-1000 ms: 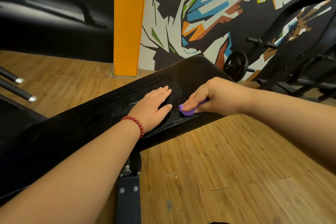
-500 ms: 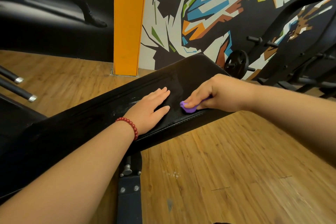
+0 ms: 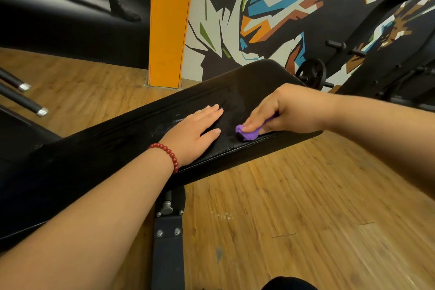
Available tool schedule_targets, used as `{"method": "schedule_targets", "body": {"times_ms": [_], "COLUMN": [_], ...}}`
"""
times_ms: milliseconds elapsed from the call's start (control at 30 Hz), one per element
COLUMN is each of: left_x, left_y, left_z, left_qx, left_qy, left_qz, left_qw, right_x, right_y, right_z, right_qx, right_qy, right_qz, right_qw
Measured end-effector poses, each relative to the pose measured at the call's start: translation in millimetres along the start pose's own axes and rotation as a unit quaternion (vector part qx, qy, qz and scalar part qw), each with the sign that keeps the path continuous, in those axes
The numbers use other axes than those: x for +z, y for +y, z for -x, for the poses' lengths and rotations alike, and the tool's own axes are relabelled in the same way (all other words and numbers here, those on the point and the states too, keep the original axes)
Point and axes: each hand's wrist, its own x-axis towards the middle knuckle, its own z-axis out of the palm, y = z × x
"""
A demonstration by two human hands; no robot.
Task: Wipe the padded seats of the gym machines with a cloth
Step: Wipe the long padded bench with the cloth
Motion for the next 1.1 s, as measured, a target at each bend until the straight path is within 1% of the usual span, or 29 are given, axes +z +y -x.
{"method": "schedule_targets", "body": {"times_ms": [100,167,300,467,567,667,800,867,1033,1100], "left_x": [1,0,0,1,0,0,0,0,1,1], "left_y": [-1,-1,0,-4,-4,-3,-4,-4,-5,-6], "left_z": [0,0,0,-1,-1,-1,-1,-2,-5,-6], "left_qx": [0.003,0.003,0.001,0.006,0.006,0.001,-0.032,-0.047,-0.048,-0.047], "left_qy": [0.002,0.002,0.001,0.004,0.008,0.013,0.023,0.024,0.012,0.011], "left_qz": [0.0,-0.002,0.003,0.004,0.011,0.01,0.012,0.012,0.006,0.006], "left_qw": [1.0,1.0,1.0,1.0,1.0,1.0,0.999,0.999,0.999,0.999], "right_x": [-3,9,27,5,10,15,12,16,18,18], "right_y": [3,-5,-19,-3,-2,-8,-8,-9,-10,-9], "right_z": [6,-3,-20,-5,-7,-20,-43,-42,-16,-22], "right_qx": [0.018,0.0,-0.043,-0.006,-0.007,-0.014,0.025,0.028,-0.004,-0.014], "right_qy": [0.019,0.025,0.01,-0.007,0.022,0.04,0.065,0.076,0.028,0.035], "right_qz": [-0.019,-0.016,0.004,-0.001,-0.016,0.004,0.039,0.029,0.004,0.005], "right_qw": [0.999,1.0,0.999,1.0,1.0,0.999,0.997,0.996,1.0,0.999]}}
